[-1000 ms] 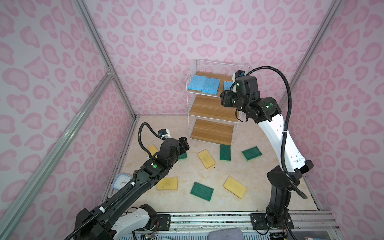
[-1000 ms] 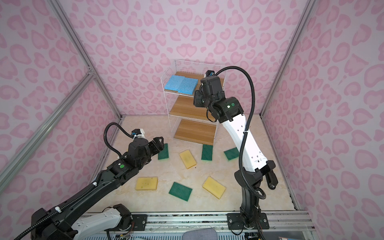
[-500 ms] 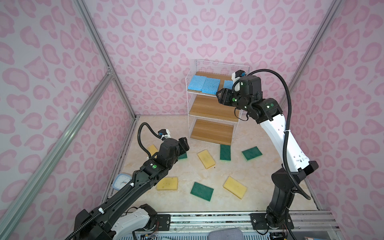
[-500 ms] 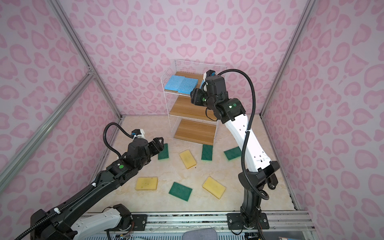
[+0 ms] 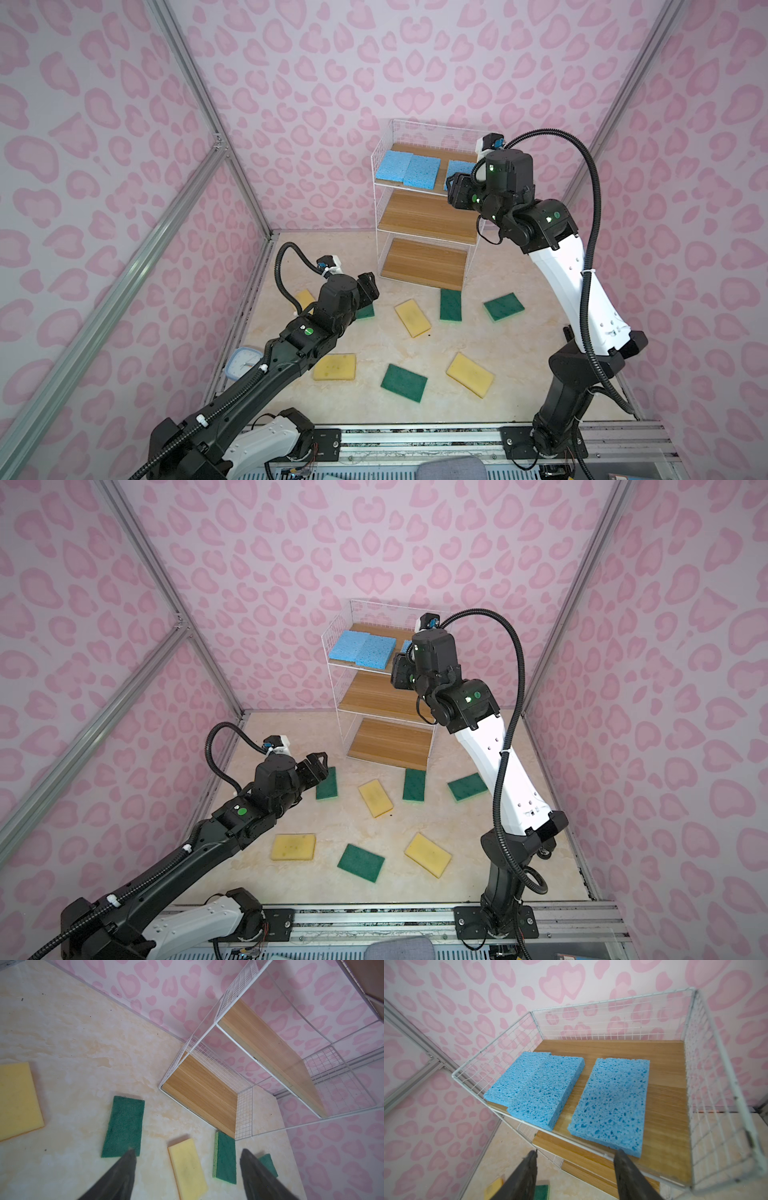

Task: Place and organize the cleaning sponges onto the shelf
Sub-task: 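Move the right gripper over the three blue sponges on the top shelf, then push the three blue sponges together into a row with the right gripper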

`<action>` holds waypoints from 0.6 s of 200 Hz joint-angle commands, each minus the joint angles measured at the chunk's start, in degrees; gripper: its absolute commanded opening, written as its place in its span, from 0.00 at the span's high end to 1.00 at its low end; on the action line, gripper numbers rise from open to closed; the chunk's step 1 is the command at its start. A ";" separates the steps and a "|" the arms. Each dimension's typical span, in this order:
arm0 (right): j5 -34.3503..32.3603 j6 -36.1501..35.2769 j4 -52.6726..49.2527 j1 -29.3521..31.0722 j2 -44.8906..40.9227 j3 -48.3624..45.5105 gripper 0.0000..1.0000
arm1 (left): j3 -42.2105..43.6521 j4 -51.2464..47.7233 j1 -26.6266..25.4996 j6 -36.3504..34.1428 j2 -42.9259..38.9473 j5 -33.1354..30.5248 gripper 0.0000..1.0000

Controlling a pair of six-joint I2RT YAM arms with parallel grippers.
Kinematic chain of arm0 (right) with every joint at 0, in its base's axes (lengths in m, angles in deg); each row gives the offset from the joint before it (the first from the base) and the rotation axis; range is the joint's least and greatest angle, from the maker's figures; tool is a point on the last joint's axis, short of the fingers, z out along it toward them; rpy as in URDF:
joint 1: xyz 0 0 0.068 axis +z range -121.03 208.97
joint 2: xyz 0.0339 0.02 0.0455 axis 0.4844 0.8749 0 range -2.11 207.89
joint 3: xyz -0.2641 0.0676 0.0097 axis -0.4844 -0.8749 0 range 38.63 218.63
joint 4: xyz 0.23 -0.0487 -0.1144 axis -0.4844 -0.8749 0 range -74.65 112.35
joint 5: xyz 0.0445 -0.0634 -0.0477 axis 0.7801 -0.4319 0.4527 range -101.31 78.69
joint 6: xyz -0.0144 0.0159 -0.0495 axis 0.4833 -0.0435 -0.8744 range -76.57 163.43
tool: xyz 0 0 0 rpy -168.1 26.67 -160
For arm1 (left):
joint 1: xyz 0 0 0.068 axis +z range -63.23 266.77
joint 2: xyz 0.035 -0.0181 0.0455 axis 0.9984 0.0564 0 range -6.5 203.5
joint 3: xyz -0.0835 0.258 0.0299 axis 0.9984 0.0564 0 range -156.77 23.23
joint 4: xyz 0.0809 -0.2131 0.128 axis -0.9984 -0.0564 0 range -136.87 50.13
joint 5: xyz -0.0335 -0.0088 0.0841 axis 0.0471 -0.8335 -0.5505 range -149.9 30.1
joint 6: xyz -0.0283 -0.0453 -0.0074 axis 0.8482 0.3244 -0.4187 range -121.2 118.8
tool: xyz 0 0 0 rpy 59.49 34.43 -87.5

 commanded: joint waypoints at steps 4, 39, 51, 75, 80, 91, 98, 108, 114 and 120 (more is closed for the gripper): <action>-5.04 -0.51 -0.24 -0.55 1.21 0.31 0.37 | -0.79 0.00 0.03 -0.76 -0.46 -0.12 0.20; -5.66 1.03 0.50 -2.30 2.36 0.30 0.36 | -0.53 -0.57 0.02 -1.10 -0.83 -0.25 0.20; -5.36 1.86 0.58 -2.98 2.73 0.38 0.36 | -0.39 -0.47 0.02 -1.12 -0.83 -0.25 0.20; -3.37 3.31 1.53 -4.13 3.26 -0.43 0.35 | -0.13 -0.57 0.02 -0.92 -0.86 -0.21 0.20; -2.50 3.71 1.97 -4.30 3.27 -0.81 0.35 | -0.03 -0.59 0.03 -0.89 -0.92 -0.20 0.20; -0.58 4.45 2.77 -4.80 3.48 -1.50 0.35 | 0.05 -0.56 0.07 -0.82 -0.92 -0.24 0.20; 0.01 4.78 2.83 -4.95 3.69 -1.46 0.35 | 0.14 -0.55 0.04 -0.85 -0.97 -0.24 0.20; 0.84 5.06 3.10 -5.29 4.04 -1.46 0.35 | 0.24 -0.61 0.03 -0.86 -1.08 -0.20 0.20; 1.36 5.17 3.17 -5.45 4.27 -1.46 0.35 | 0.28 -0.67 0.08 -0.88 -1.14 -0.25 0.20; 1.81 5.32 3.35 -5.59 4.40 -1.42 0.35 | 0.30 -0.71 0.11 -0.81 -1.26 -0.33 0.20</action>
